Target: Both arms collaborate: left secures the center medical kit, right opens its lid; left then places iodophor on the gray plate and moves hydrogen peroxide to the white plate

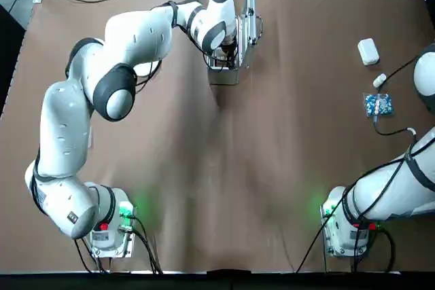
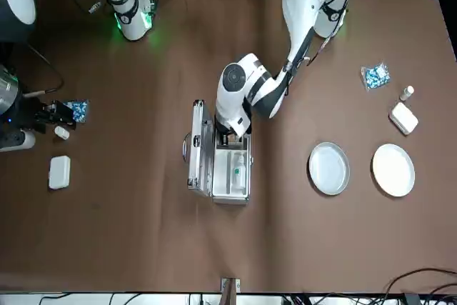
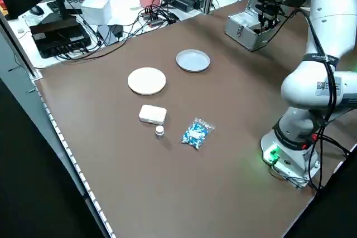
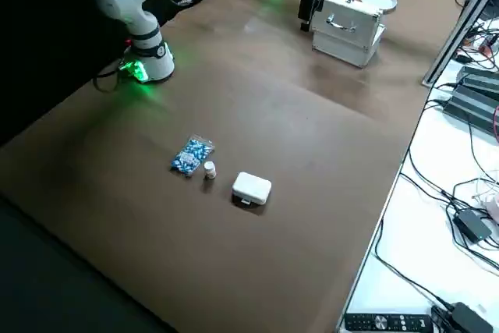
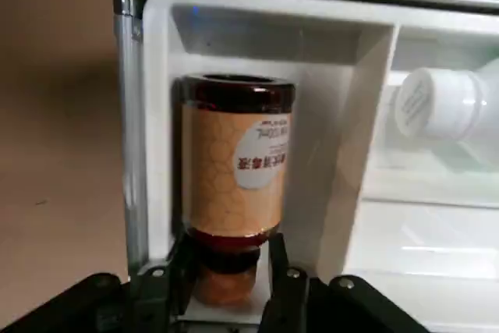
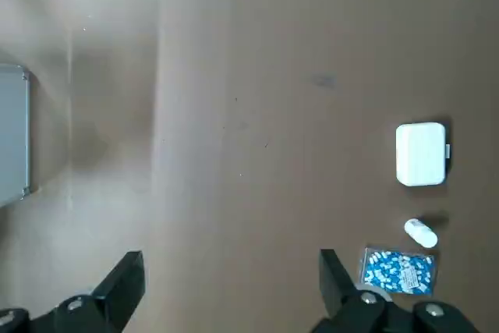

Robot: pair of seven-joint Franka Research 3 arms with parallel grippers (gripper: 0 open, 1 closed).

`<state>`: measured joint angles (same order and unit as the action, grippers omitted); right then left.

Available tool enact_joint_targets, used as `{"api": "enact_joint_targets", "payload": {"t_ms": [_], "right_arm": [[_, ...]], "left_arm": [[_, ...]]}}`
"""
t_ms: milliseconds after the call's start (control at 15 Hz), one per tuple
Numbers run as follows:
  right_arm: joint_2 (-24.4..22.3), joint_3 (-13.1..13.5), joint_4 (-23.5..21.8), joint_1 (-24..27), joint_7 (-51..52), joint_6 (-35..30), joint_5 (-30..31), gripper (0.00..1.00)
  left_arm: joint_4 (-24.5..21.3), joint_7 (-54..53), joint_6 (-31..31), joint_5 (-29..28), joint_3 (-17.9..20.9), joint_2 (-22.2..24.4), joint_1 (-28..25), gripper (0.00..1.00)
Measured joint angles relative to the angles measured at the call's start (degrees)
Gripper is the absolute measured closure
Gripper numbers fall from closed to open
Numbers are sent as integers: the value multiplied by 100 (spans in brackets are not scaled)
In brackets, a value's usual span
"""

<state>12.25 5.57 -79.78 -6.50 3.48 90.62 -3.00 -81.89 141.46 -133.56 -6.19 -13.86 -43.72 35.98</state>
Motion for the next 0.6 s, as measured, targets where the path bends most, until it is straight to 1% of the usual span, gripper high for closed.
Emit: {"api": "enact_joint_targets", "payload": {"t_ms": [200,267,600], "right_arm": [[0,0,0,0,0,-4,0,1],[0,1,0,0,0,-4,0,1],[0,6,-2,4,0,-11,0,1]], "left_arm": [[7,0,-1,0,6,0,1,59],[13,0,-2,0,9,0,1,67],[131,0,-15,0,37,4,-20,67]]}}
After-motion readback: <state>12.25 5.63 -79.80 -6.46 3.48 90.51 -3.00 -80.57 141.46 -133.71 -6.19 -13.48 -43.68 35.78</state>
